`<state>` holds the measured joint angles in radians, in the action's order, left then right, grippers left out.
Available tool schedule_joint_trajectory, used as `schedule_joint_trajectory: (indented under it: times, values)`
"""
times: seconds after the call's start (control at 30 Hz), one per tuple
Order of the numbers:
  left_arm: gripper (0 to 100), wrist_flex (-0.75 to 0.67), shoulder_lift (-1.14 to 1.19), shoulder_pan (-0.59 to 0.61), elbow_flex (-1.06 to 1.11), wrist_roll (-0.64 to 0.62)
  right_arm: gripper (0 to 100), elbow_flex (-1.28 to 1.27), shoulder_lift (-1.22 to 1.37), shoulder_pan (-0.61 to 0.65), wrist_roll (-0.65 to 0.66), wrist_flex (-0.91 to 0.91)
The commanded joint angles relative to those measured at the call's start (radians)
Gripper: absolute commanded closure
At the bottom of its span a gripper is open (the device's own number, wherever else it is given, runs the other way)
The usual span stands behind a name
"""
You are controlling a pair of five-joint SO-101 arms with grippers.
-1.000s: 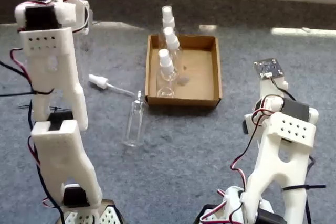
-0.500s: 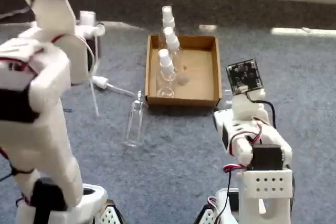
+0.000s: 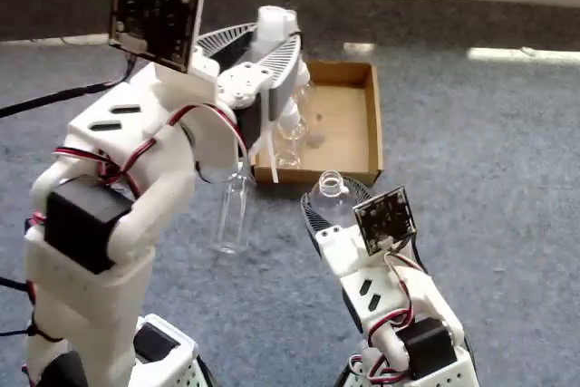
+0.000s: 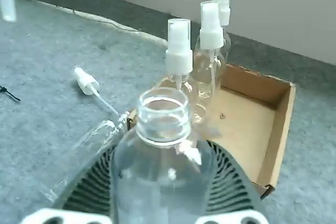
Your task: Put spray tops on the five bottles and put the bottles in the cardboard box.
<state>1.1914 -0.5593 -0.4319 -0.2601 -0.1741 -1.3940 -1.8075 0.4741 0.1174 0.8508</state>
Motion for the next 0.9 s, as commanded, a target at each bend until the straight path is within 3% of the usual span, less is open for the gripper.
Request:
schedule_joint_trajectory:
  times: [0.0, 0.13, 0.33, 0.67, 0.87]
  values:
    - [93, -0.152, -0.015, -0.111, 0.056, -0.011, 99.5, -0.015, -0.019, 0.01, -0.011, 0.008]
    - [93, -0.267, -0.015, -0.122, 0.142, -0.011, 99.5, -0.015, -0.018, 0.01, -0.011, 0.008]
    - [93, -0.276, -0.015, -0.162, 0.225, -0.006, 99.5, -0.015, -0.018, 0.01, -0.015, 0.008]
    - [93, -0.45, -0.015, -0.157, 0.394, -0.005, 99.5, -0.015, -0.018, 0.008, -0.015, 0.008]
    - [93, -0.42, -0.016, -0.168, 0.418, -0.011, 99.5, -0.015, -0.018, 0.007, -0.014, 0.008]
